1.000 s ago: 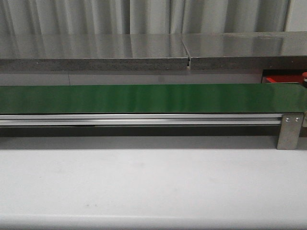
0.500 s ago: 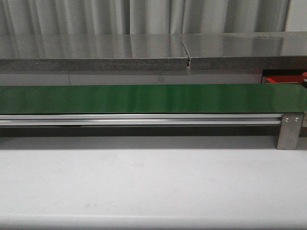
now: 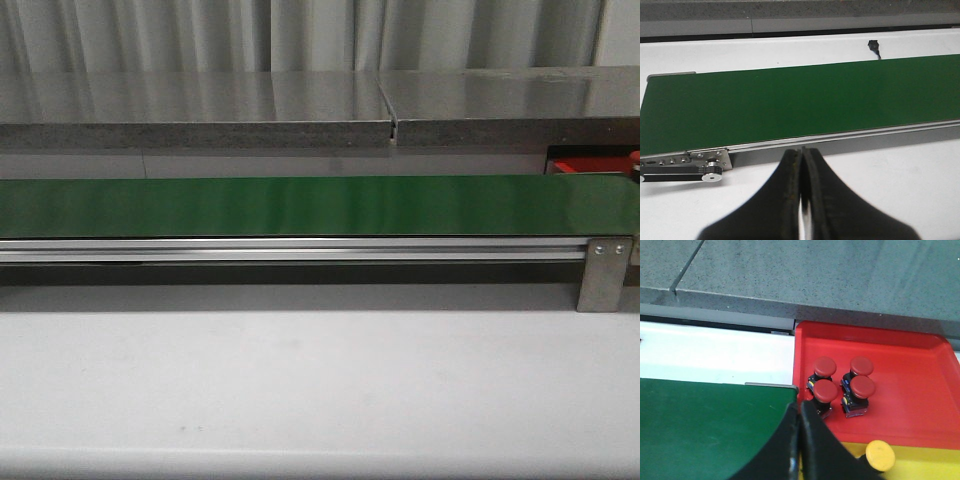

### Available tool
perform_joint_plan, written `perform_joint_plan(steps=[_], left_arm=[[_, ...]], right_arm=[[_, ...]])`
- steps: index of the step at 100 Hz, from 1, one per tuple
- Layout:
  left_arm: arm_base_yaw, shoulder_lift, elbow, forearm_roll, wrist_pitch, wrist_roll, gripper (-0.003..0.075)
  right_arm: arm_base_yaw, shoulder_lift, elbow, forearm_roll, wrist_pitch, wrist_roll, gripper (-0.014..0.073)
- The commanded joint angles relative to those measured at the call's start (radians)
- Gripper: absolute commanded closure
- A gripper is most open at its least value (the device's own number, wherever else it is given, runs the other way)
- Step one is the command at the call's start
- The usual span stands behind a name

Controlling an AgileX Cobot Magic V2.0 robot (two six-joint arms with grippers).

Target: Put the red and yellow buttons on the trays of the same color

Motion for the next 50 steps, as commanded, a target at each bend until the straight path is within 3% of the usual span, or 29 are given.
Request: perform_joint_plan(steps=[1, 50], left_arm=[[-0.008, -0.004, -0.027, -0.018, -0.060, -0.002, 0.0741], [-0.008, -0.004, -0.027, -0.018, -0.060, -0.002, 0.0741]], right_arm=[[0.001, -0.065, 0.010, -0.014, -0.074, -0.011, 0.0712], [0.001, -0.358, 0.237, 0.000, -0.091, -0.010, 0.0710]])
